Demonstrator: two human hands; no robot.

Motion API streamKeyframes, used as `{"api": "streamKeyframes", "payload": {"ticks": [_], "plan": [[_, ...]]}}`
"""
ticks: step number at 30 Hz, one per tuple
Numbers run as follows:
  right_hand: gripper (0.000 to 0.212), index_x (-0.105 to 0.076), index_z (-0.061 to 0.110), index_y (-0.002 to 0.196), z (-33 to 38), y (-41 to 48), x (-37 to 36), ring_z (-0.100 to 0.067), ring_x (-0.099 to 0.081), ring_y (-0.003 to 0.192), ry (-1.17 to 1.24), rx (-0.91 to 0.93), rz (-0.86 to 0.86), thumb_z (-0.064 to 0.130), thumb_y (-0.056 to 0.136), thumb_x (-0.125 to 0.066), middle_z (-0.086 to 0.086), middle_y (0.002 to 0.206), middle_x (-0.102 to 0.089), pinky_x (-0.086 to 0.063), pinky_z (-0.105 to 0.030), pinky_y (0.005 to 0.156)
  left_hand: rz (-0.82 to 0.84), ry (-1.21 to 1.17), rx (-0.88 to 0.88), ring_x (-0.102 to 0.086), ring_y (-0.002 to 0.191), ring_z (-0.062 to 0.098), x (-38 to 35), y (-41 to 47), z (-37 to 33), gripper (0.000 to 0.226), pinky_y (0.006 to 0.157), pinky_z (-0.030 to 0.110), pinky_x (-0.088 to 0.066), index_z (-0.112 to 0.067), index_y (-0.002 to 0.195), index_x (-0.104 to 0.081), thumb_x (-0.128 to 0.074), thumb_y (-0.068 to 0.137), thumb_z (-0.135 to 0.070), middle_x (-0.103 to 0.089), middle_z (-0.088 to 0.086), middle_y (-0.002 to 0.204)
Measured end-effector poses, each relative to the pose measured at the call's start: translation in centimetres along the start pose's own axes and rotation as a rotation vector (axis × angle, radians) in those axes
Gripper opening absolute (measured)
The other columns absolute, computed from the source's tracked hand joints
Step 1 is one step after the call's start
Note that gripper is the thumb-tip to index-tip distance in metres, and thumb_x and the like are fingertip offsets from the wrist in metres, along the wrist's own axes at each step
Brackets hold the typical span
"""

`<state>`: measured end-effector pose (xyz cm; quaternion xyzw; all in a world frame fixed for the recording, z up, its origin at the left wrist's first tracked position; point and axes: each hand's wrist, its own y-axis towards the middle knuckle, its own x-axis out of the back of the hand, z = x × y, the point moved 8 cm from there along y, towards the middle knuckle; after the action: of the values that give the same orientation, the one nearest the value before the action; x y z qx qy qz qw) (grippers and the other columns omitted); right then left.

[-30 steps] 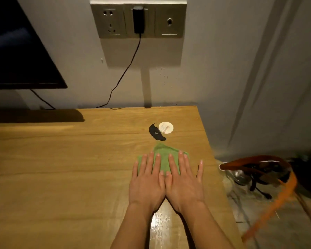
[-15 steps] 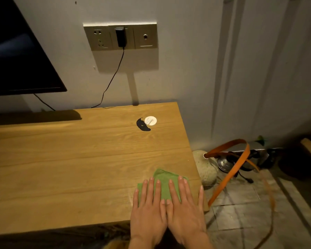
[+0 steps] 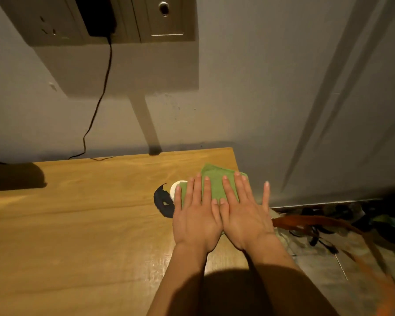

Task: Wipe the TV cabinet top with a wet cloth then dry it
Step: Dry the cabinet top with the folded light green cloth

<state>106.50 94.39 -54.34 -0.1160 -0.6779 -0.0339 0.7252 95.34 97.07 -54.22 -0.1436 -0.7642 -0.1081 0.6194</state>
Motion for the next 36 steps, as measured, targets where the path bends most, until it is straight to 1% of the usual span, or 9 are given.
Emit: {"api": "streamKeyframes", "payload": {"ticks": [7, 10, 13, 18, 25, 28, 32, 33, 36], "plan": [[0.065, 0.014, 0.029, 0.153, -1.1, 9.1, 0.5, -0.015, 0.016, 0.149, -0.001, 0.059, 0.010, 0.051, 0.092, 0.010, -0.002, 0.163, 0.017, 0.022, -0.059, 0.111, -0.017, -0.020, 0.043, 0.011, 0.151, 0.017, -0.6, 8.7, 0.4, 0.061, 0.121, 0.046, 0.006, -0.020, 0.157, 0.001, -0.006, 0.101, -0.042, 0.007, 0.001, 0.166], [0.066, 0.013, 0.029, 0.153, -1.1, 10.0, 0.5, -0.014, 0.017, 0.148, 0.038, 0.058, 0.030, 0.051, 0.090, 0.011, -0.001, 0.163, 0.017, 0.021, -0.057, 0.112, -0.007, -0.014, 0.038, 0.013, 0.151, 0.017, -0.6, 9.6, 0.5, 0.060, 0.122, 0.045, 0.006, -0.019, 0.157, 0.002, -0.008, 0.102, -0.041, 0.008, 0.001, 0.166], [0.061, 0.012, 0.029, 0.153, -1.2, 8.5, 0.2, -0.014, 0.019, 0.148, 0.067, 0.027, 0.044, 0.049, 0.096, 0.005, 0.000, 0.163, 0.018, 0.021, -0.056, 0.113, 0.014, 0.012, 0.010, 0.012, 0.151, 0.018, -0.5, 8.6, 0.2, 0.060, 0.121, 0.046, 0.007, -0.019, 0.157, 0.003, -0.007, 0.101, -0.041, 0.007, 0.003, 0.166], [0.060, 0.015, 0.031, 0.153, -1.5, 0.8, -0.5, -0.013, 0.021, 0.147, 0.123, -0.004, 0.035, 0.050, 0.097, 0.004, 0.001, 0.162, 0.020, 0.020, -0.053, 0.114, 0.006, 0.038, -0.041, 0.009, 0.152, 0.019, -0.4, 1.6, -1.3, 0.062, 0.121, 0.045, 0.010, -0.019, 0.157, 0.000, -0.006, 0.100, -0.042, 0.003, 0.003, 0.166], [0.058, 0.023, 0.033, 0.148, -1.0, -14.6, -1.9, -0.009, 0.031, 0.142, 0.186, -0.030, 0.040, 0.047, 0.097, -0.001, 0.003, 0.160, 0.026, 0.020, -0.048, 0.116, 0.046, -0.006, -0.032, 0.017, 0.150, 0.017, -1.2, -13.4, -3.0, 0.063, 0.121, 0.045, 0.010, -0.022, 0.156, 0.007, 0.004, 0.096, -0.042, 0.010, 0.001, 0.165], [0.057, 0.025, 0.034, 0.147, -0.6, -21.7, -2.4, -0.011, 0.034, 0.141, 0.185, -0.022, 0.054, 0.046, 0.099, -0.003, 0.002, 0.159, 0.029, 0.018, -0.049, 0.117, 0.059, -0.029, -0.040, 0.018, 0.149, 0.017, -1.1, -20.6, -3.8, 0.061, 0.120, 0.046, 0.010, -0.022, 0.154, 0.010, 0.002, 0.097, -0.042, 0.011, 0.001, 0.164], [0.058, 0.025, 0.033, 0.148, -0.1, -29.0, -2.8, -0.015, 0.039, 0.139, 0.166, -0.012, 0.112, 0.048, 0.099, -0.002, 0.002, 0.156, 0.036, 0.020, -0.052, 0.115, 0.068, -0.051, -0.047, 0.020, 0.148, 0.019, -0.8, -28.1, -4.4, 0.061, 0.119, 0.044, 0.010, -0.020, 0.153, 0.010, 0.000, 0.098, -0.044, 0.013, 0.001, 0.163], [0.058, 0.025, 0.032, 0.148, 0.3, -30.1, -2.8, -0.015, 0.039, 0.139, 0.152, -0.009, 0.117, 0.047, 0.099, -0.002, 0.002, 0.155, 0.036, 0.021, -0.052, 0.115, 0.074, -0.046, -0.047, 0.015, 0.149, 0.020, -0.6, -29.4, -4.3, 0.061, 0.119, 0.044, 0.008, -0.019, 0.154, 0.006, -0.004, 0.099, -0.043, 0.009, 0.002, 0.164], [0.058, 0.028, 0.029, 0.147, 1.4, -32.1, -3.0, -0.017, 0.039, 0.139, 0.120, 0.001, 0.138, 0.046, 0.098, 0.000, -0.001, 0.156, 0.035, 0.022, -0.052, 0.113, 0.109, -0.014, -0.042, -0.016, 0.149, 0.023, 0.3, -31.6, -3.8, 0.060, 0.115, 0.045, -0.008, -0.013, 0.153, -0.024, -0.025, 0.100, -0.040, -0.020, 0.007, 0.161]]}}
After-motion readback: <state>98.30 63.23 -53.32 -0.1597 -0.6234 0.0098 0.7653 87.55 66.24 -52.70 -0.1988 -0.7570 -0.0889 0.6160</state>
